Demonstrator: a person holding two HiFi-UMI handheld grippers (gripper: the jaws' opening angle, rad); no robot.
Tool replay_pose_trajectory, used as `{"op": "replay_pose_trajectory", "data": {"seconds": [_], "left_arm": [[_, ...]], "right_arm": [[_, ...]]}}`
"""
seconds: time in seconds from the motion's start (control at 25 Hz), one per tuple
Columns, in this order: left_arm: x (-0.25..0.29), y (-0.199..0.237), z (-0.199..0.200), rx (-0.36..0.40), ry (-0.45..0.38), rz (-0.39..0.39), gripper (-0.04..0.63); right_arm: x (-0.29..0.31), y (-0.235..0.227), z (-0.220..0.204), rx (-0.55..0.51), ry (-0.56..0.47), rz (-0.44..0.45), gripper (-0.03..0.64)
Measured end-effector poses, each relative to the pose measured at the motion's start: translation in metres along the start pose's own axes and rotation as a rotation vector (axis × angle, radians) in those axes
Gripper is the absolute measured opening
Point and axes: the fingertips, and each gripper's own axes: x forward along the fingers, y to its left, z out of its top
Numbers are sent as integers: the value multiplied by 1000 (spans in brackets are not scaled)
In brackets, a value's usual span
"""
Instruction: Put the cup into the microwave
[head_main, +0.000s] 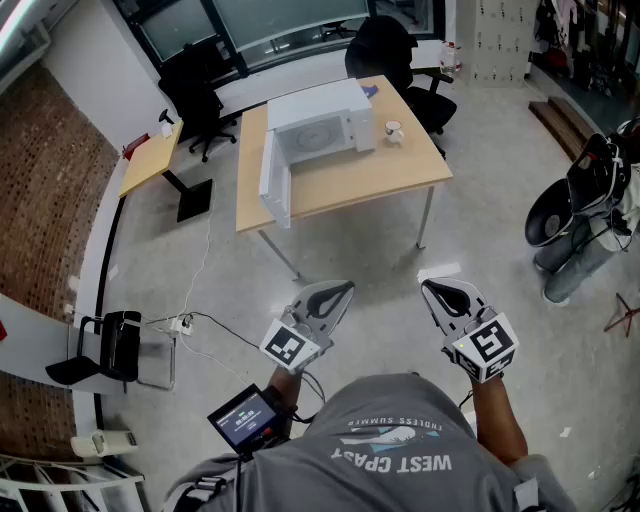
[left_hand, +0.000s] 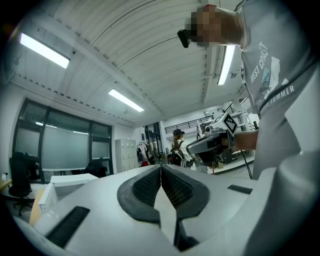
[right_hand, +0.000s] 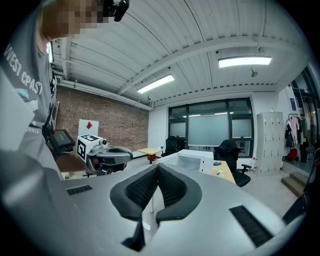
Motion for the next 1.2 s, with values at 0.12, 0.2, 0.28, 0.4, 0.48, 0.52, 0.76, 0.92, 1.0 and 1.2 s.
{"op": "replay_pose_trajectory", "data": {"seconds": [0.12,0.2,0.28,0.4,0.48,0.52,0.76,0.92,1.0,1.2], "left_arm": [[-6,-2,1,9,0,1,23],[-8,-1,3,8,0,3,23],[-8,-2,3,5,0,3,23],[-9,-6,1,9,4,1,23],[-9,-8,1,7,5,3,23],[-8,-8,2,5,5,6,23],[3,-8,2,11,16,17,23],[20,-14,1,10,23,22,23],[31,-17,0,11,27,24,23],[62,-24,-2,8,49,30,23]], "right_arm": [[-3,6,4,-5,7,0,18],[-3,7,6,1,5,-6,18],[-3,7,6,2,3,-8,18],[-6,9,6,5,4,-7,18],[-8,9,7,11,3,-6,18],[-8,8,7,10,3,-5,18],[-11,-6,5,27,-11,4,18],[-20,-23,3,61,-38,10,20],[-24,-35,0,60,-39,11,20],[-34,-66,-5,67,-28,14,20]]}}
